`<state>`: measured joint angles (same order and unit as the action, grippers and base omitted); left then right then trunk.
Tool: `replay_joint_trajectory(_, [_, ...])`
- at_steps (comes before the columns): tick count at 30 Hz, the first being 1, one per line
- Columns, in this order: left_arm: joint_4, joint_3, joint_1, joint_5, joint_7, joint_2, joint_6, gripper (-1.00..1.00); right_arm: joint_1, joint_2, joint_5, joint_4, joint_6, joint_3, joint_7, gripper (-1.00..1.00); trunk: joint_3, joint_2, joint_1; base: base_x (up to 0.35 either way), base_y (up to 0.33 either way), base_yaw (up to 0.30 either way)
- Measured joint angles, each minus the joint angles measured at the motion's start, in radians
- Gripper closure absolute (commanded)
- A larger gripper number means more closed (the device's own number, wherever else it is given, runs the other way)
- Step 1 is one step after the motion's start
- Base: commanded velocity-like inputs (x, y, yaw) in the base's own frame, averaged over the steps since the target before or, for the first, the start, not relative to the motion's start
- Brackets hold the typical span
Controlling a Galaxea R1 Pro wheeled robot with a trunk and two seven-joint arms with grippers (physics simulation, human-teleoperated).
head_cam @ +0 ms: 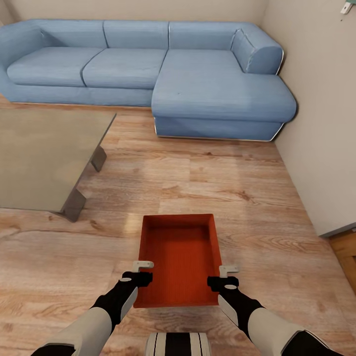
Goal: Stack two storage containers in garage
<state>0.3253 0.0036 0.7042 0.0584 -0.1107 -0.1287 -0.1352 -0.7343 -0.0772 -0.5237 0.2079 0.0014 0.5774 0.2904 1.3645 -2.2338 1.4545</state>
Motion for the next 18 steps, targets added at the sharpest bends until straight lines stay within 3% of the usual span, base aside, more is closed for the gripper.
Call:
replay_joint_trajectory(8, [-0.002,0.002,0.0,0.0,0.0,0.0,-0.001,-1.0,0.0,0.002,0.0,0.0,0.0,0.0,0.0,-1.0,0.0,0.0,0.0,0.0,0.0,0.0])
replay_joint_trajectory(16, [-0.002,0.002,0.0,-0.001,0.0,0.0,-0.002,-1.0,0.0,0.028,-0.002,0.001,0.0,0.0,-0.003,-1.0,0.0,0.0,0.0,0.0,0.0,0.0])
replay_joint_trajectory(17, [-0.002,0.002,0.0,-0.001,0.0,0.0,-0.002,1.0,0.0,0.028,-0.002,0.001,0.0,0.0,-0.003,-1.0,0.0,0.0,0.0,0.0,0.0,0.0])
replay_joint_trajectory(18, [-0.002,0.002,0.0,-0.001,0.0,0.0,-0.002,1.0,0.0,0.029,-0.002,0.001,0.0,0.0,-0.003,1.0,0.0,0.0,0.0,0.0,0.0,0.0])
